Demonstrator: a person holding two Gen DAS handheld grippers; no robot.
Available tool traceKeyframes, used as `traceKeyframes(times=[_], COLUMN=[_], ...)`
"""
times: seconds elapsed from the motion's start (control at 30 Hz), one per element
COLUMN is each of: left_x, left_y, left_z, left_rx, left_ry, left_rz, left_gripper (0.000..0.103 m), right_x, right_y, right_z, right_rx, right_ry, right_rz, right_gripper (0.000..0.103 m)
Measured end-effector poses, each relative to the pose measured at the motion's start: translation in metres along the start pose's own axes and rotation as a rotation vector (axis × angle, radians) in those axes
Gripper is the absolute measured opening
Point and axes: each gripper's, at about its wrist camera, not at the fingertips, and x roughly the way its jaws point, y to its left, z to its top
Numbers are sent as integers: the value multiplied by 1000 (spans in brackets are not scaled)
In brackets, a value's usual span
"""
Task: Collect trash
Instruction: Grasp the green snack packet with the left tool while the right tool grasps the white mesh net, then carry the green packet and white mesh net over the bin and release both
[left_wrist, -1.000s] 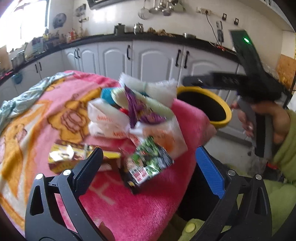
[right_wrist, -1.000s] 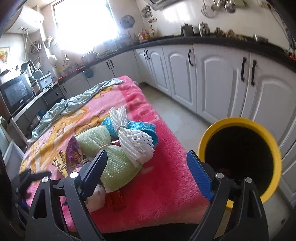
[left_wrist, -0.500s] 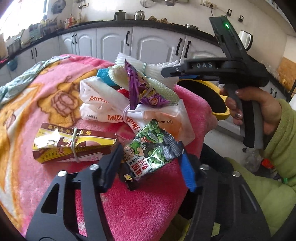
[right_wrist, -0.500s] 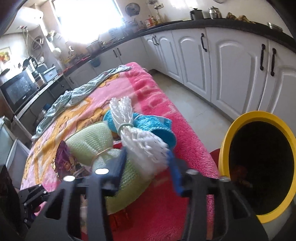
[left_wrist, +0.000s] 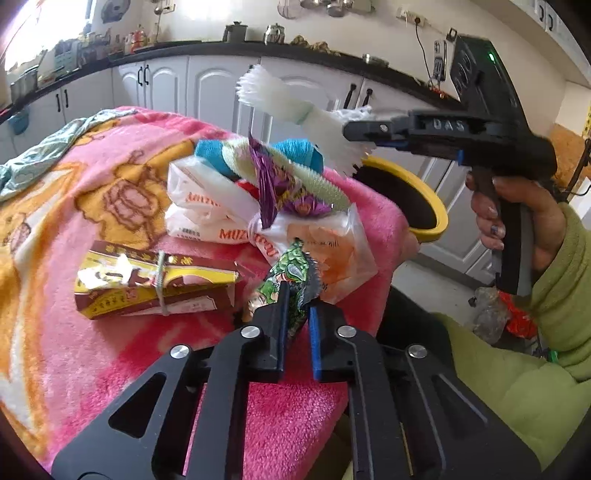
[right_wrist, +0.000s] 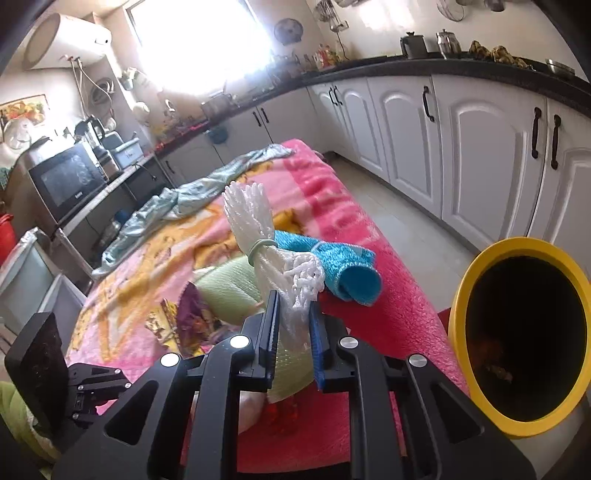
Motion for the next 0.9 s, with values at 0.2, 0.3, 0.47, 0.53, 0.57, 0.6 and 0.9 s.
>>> traceKeyframes(times=[0.2,0.3,0.47,0.53,0.57,0.6,0.9], left_x=[-20,-27,-33,-35,-35,-34,-6], left_y=[1,-1,-12,-21,-25,-30,-68], left_z=[14,25,49,59,64,71,120], left_rx=[-28,-25,-12,3,9,18,45], left_ry=[-52,-83,-135,-159,-168,-179,-214], left_rz=[-19,-21,-32,-38,-43,-47,-93], left_gripper=[2,2,2,2,2,2,2], right_x=[-21,-33,-59,-68,-74,-78,-116], right_y=[-3,-7,-20,-28,-33,-36,-73], right_z=[3,4,7,7,7,7,4], right_rx=[10,18,39,53,60,66,121], right_ry=[-40,-66,-125,-147,-155,-162,-230], right_rz=[-10,-25,-64,-81,-88,-95,-175], right_gripper=[15,15,15,15,15,15,15])
